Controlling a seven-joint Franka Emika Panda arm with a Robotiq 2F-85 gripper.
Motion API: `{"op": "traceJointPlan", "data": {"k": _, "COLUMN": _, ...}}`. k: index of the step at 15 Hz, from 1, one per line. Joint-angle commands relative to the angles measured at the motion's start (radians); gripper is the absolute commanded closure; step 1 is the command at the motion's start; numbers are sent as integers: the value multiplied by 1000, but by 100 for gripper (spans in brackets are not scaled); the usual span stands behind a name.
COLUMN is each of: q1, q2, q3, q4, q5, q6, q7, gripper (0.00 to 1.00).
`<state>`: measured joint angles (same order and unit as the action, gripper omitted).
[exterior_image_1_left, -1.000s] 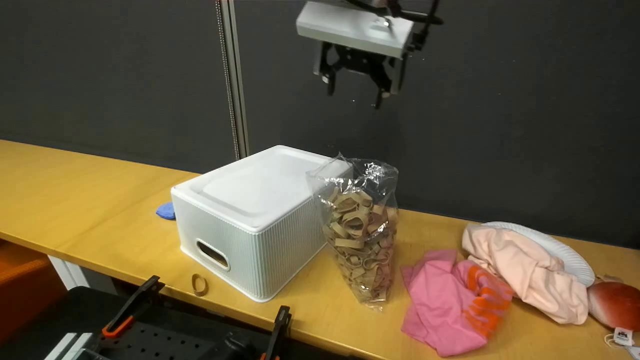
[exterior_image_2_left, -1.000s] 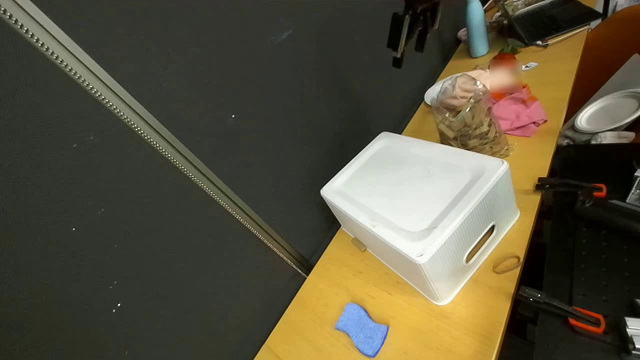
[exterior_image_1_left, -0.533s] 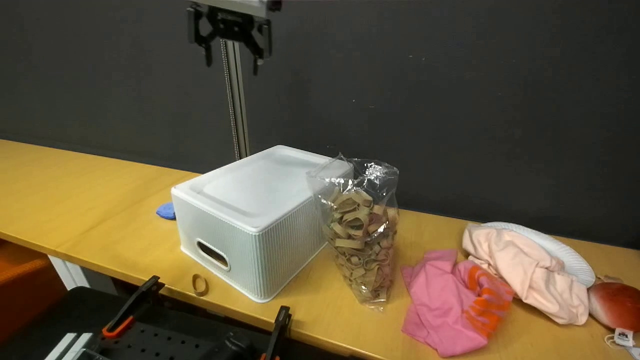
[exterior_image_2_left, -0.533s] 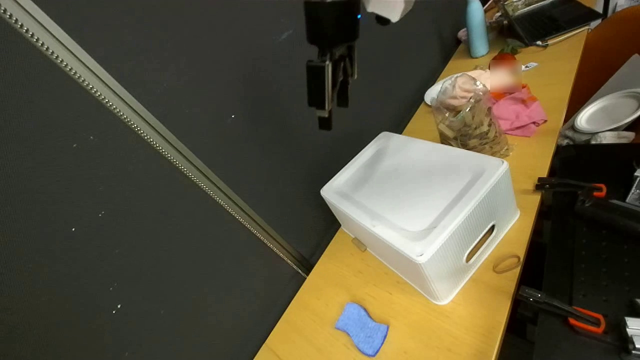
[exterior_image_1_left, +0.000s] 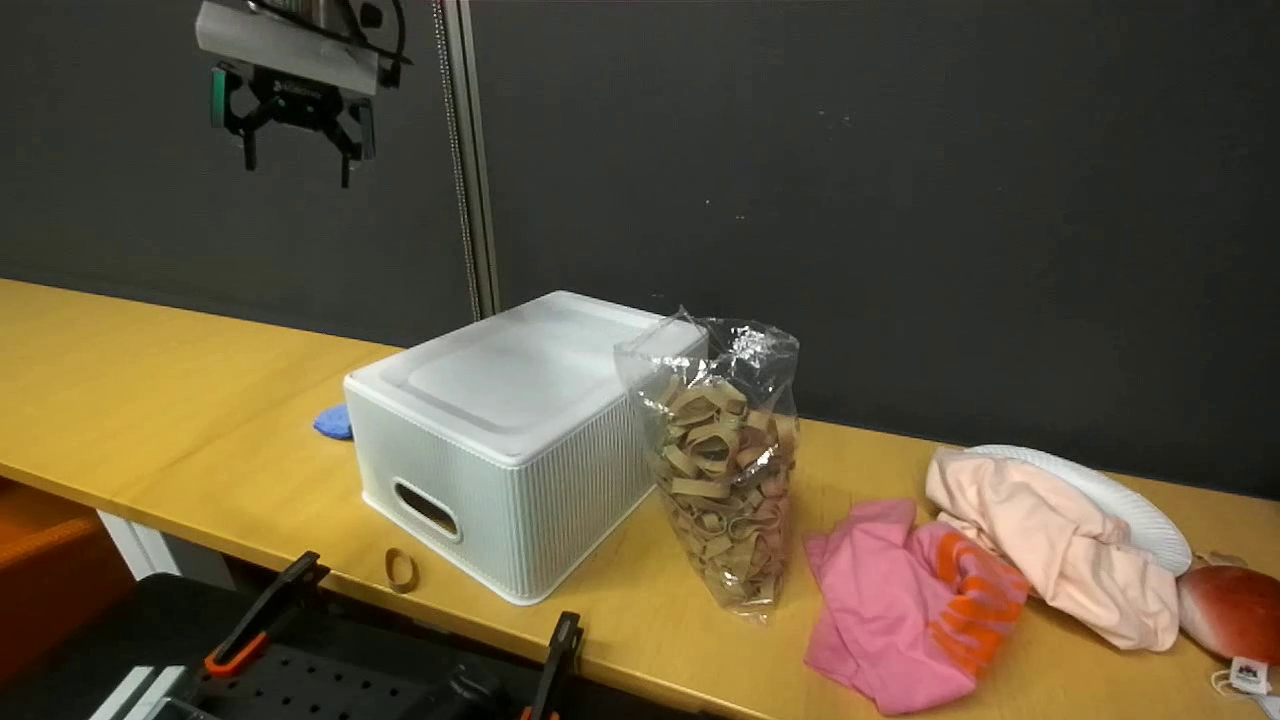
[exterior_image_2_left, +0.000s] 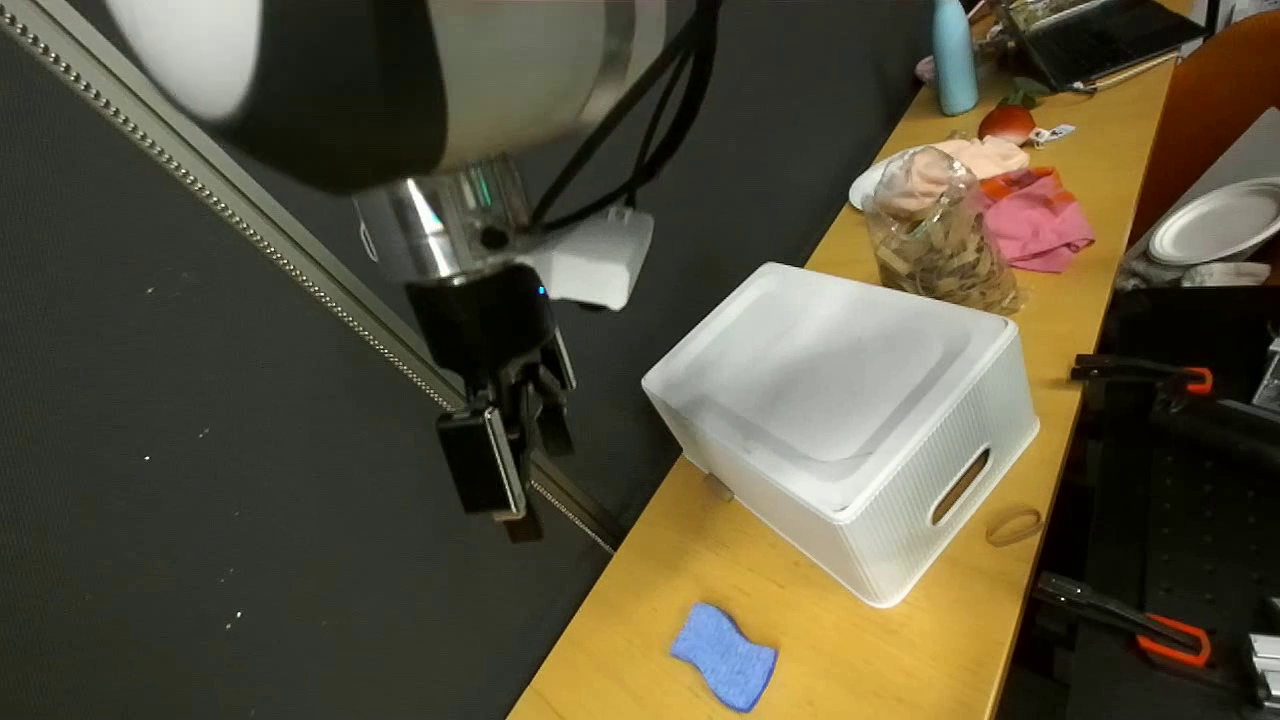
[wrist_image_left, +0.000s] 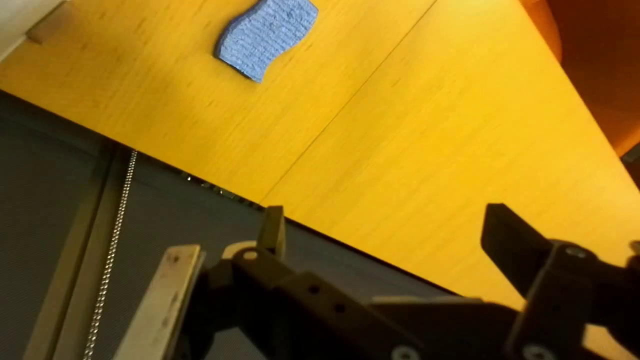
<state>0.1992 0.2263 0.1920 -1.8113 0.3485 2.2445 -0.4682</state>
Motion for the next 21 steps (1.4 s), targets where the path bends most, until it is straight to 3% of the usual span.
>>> {"op": "traceJointPlan", "data": {"k": 1, "q1": -12, "q2": 216, "q3": 12, "q4": 222, "q5": -92, "q6": -81, "q7": 36, "gripper": 0}}
{"op": "traceJointPlan", "data": {"k": 7, "q1": 25, "q2": 455, "q3": 16, "q4": 495, "q5": -247, "q6": -237, "q7": 86, "gripper": 0}}
{"op": "traceJointPlan", "data": {"k": 12, "q1": 76, "q2": 533, "q3": 13, "q4": 590, "q5": -306, "q6": -394, "q7": 123, "gripper": 0}}
{"op": "traceJointPlan", "data": {"k": 16, "q1": 117, "q2": 466, "q3": -6, "q4": 499, "q5": -386, "q6": -416, "q7": 196, "gripper": 0}}
{"op": "traceJointPlan", "data": {"k": 21, "q1": 145, "q2": 355, "q3": -39, "q4": 265, "q5": -481, "q6": -184, "q7": 277, "gripper": 0}}
